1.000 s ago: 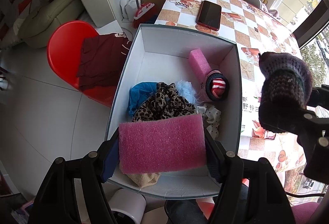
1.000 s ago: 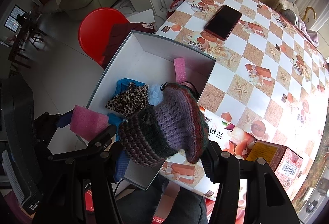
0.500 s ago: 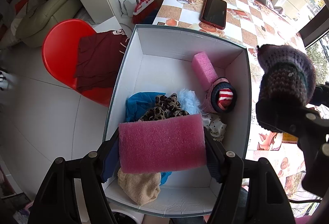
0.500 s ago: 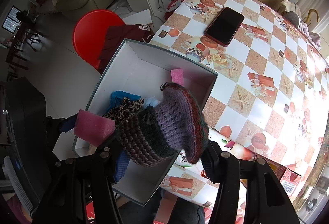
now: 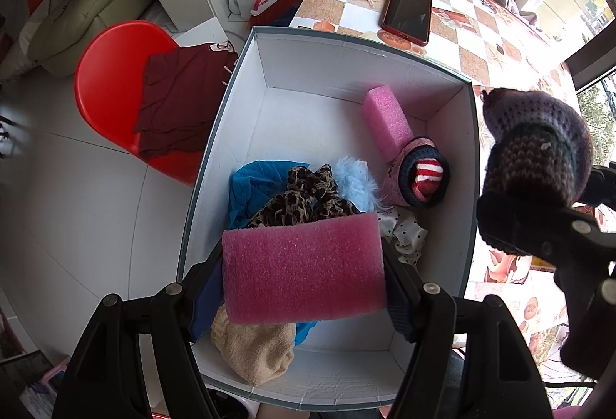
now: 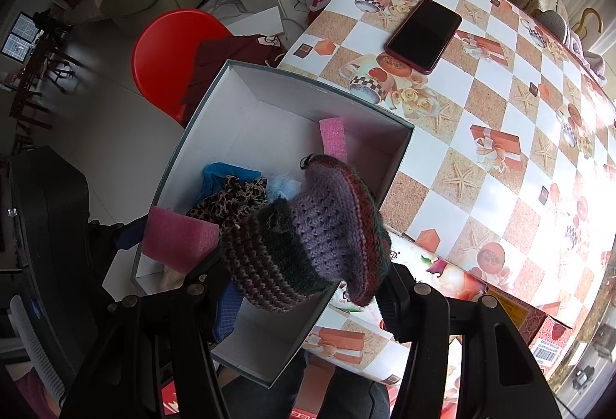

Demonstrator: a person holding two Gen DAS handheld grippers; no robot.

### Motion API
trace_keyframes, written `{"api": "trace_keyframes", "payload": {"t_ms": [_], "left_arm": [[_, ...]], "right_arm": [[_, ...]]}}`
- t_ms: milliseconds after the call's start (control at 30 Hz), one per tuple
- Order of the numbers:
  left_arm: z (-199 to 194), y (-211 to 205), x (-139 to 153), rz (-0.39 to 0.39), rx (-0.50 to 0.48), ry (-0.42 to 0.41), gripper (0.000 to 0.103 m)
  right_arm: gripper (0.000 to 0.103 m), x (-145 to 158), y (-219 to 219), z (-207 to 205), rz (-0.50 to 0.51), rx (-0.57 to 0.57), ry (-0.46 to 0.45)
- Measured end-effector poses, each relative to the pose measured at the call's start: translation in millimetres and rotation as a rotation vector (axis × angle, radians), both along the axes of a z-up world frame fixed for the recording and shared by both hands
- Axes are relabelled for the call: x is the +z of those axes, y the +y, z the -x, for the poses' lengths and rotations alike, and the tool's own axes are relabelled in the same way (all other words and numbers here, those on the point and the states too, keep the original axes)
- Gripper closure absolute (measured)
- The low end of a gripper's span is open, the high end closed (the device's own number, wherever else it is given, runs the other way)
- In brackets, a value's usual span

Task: Organize soft objects
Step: 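Carry the pink sponge and purple hat in both tools over the box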

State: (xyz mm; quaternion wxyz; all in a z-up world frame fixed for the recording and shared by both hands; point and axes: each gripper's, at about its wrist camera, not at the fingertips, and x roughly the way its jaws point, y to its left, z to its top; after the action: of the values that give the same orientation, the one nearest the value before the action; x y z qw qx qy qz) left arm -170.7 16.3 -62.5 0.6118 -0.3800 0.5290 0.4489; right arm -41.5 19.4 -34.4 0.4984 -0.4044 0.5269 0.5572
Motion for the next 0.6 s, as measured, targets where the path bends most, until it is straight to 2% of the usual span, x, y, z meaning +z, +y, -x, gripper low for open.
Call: {"api": "trace_keyframes", "payload": {"t_ms": [600], "left_arm": [[0.7, 1.4, -2.2, 0.007, 0.003, 0.002, 0.028]], "right_arm": [[0.044, -3.6, 3.6, 4.4, 0.006, 0.012, -0.001]]}}
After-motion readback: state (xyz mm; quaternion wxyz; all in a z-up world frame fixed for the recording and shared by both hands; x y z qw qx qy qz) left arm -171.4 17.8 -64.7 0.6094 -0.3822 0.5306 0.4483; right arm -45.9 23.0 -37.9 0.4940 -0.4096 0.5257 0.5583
